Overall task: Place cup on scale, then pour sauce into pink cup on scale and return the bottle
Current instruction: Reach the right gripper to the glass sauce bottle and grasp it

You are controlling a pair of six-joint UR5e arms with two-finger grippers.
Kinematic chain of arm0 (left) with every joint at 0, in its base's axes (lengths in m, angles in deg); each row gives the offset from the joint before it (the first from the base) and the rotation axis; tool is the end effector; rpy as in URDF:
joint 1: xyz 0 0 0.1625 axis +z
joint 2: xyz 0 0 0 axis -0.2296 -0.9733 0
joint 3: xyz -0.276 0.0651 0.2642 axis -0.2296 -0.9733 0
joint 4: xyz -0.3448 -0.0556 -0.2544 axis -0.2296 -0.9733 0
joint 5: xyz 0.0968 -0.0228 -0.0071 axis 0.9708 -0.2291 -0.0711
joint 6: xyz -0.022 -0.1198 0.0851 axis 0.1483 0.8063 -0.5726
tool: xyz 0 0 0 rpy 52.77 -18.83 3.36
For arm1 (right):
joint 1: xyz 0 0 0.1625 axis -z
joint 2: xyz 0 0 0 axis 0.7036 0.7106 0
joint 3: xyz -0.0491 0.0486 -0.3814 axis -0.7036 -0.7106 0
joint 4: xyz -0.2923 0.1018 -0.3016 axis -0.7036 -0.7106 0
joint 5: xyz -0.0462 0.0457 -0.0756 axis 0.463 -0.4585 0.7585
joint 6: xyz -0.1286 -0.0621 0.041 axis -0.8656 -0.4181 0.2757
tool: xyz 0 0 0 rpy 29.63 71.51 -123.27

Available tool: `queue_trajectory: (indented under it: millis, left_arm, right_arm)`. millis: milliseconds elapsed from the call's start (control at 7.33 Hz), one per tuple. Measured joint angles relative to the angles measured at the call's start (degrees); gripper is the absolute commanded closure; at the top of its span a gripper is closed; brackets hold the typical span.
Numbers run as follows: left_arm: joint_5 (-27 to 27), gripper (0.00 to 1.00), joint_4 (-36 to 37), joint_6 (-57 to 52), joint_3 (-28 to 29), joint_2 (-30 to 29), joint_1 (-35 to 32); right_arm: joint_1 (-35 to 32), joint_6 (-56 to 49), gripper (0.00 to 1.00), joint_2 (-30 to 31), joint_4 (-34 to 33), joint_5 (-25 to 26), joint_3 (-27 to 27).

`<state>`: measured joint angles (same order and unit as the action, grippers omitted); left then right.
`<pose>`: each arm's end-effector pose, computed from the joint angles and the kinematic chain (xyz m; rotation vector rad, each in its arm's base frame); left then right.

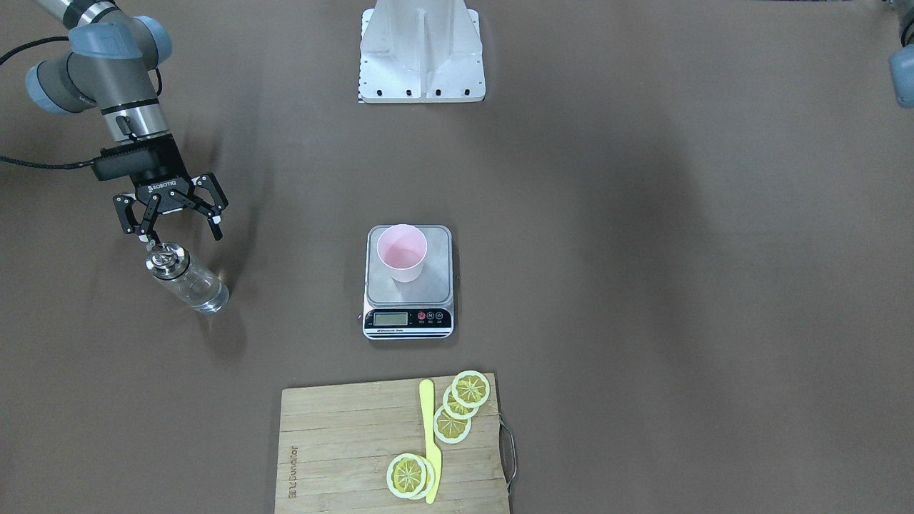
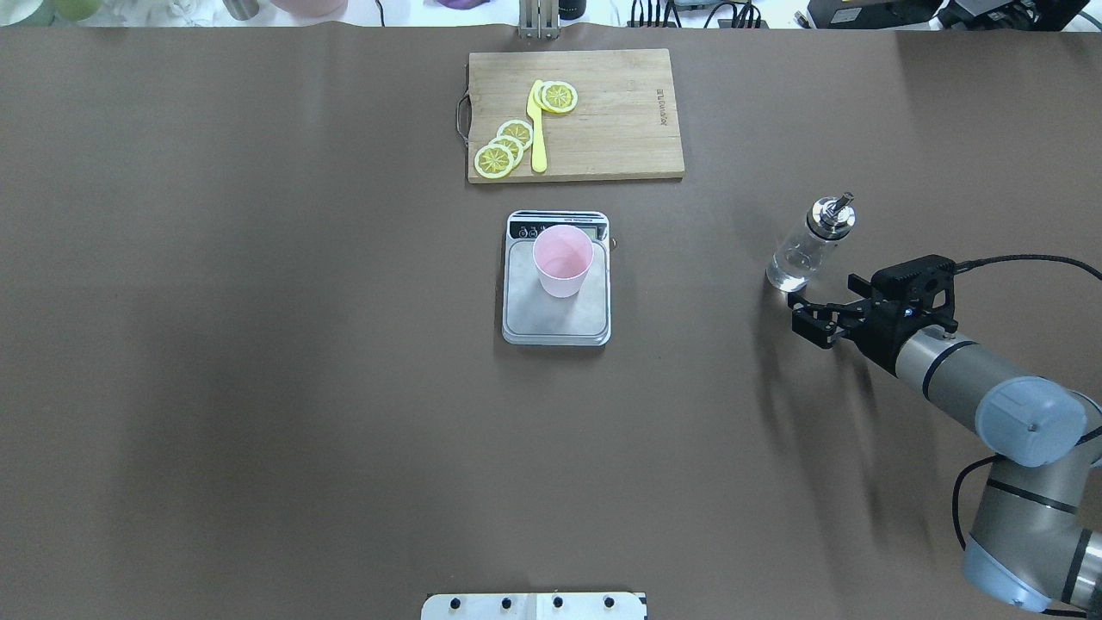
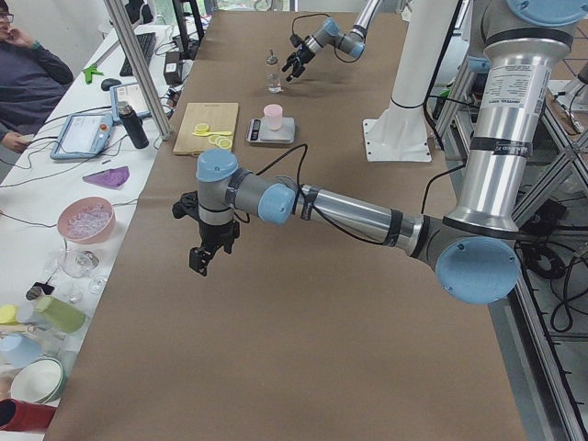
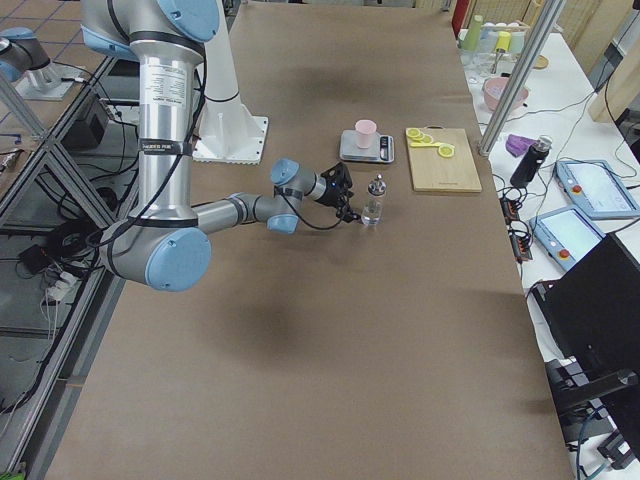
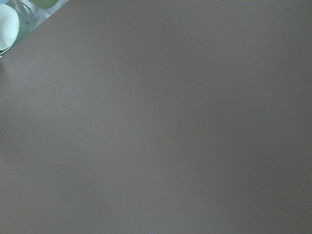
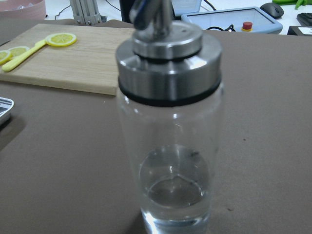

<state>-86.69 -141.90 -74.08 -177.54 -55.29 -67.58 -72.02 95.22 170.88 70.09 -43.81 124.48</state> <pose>0.0392 -0.5899 0.5300 0.3374 0.5445 0.4514 -0.4162 -0.4253 0.4895 0.9407 -0.8907 0.0830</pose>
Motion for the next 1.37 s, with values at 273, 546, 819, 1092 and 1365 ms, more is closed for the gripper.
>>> queue_trajectory:
  millis: [273,546,819,1092,1365]
  left_arm:
    - [0.0,0.02,0.0,0.2,0.0,0.0,0.0]
    - [0.0,0.02,0.0,0.3,0.0,0.0,0.1]
    - [-0.1,0.02,-0.1,0.3,-0.1,-0.1,0.2]
    - [-0.1,0.02,-0.1,0.3,-0.1,-0.1,0.2]
    - [-0.1,0.02,-0.1,0.3,0.0,-0.1,0.2]
  right_arm:
    - [-0.1,-1.4,0.0,-4.2,3.9,1.5,-5.6]
    - [-1.4,-3.6,0.0,-5.3,4.5,1.7,-6.8]
    - [-2.6,-4.6,0.0,-5.4,4.6,1.6,-7.3]
    - [-2.8,-4.7,0.0,-5.5,4.6,1.7,-7.6]
    - [-2.8,-4.6,0.0,-6.1,4.6,1.7,-7.7]
